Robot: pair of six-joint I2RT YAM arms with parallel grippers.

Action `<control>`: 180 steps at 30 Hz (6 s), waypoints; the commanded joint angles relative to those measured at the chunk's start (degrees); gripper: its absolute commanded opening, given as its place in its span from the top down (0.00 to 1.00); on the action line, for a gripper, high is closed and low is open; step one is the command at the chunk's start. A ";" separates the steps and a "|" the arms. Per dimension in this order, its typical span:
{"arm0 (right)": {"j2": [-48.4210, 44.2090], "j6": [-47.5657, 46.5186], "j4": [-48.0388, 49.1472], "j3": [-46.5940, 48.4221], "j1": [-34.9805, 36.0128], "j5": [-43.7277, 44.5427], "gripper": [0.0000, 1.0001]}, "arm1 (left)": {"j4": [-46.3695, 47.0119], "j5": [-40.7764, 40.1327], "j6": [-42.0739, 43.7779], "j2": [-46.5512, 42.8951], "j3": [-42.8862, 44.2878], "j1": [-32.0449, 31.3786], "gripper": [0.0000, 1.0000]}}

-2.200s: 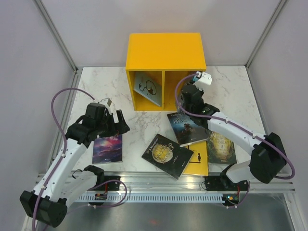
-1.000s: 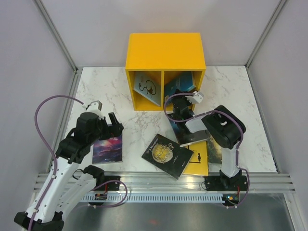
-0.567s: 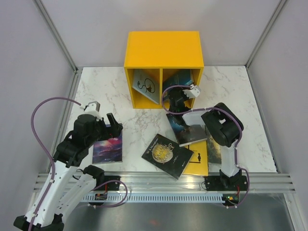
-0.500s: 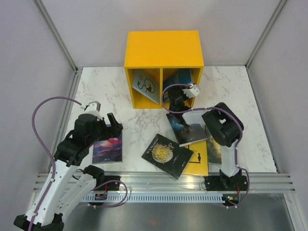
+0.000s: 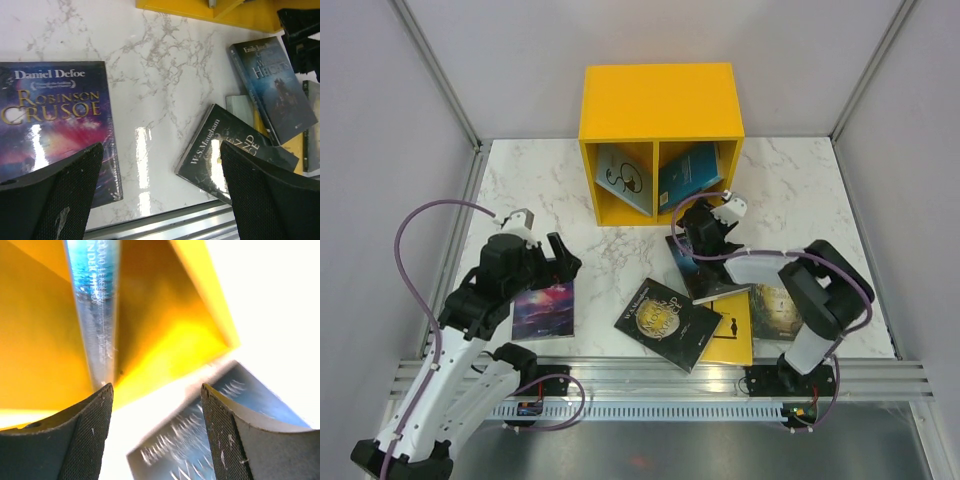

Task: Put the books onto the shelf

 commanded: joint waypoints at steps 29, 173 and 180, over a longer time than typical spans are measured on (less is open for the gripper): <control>-23.04 3.12 -28.92 -17.21 12.32 -6.88 0.29 | 48.28 0.40 -45.40 20.19 -33.06 -32.58 0.00; -27.16 24.22 -35.85 -22.83 40.53 -5.92 0.69 | 45.70 -17.80 -24.15 14.13 -22.27 -43.12 0.98; -34.27 24.74 -40.25 -23.71 40.53 -2.75 0.64 | 37.92 -24.12 -19.49 9.85 -17.50 -42.95 0.98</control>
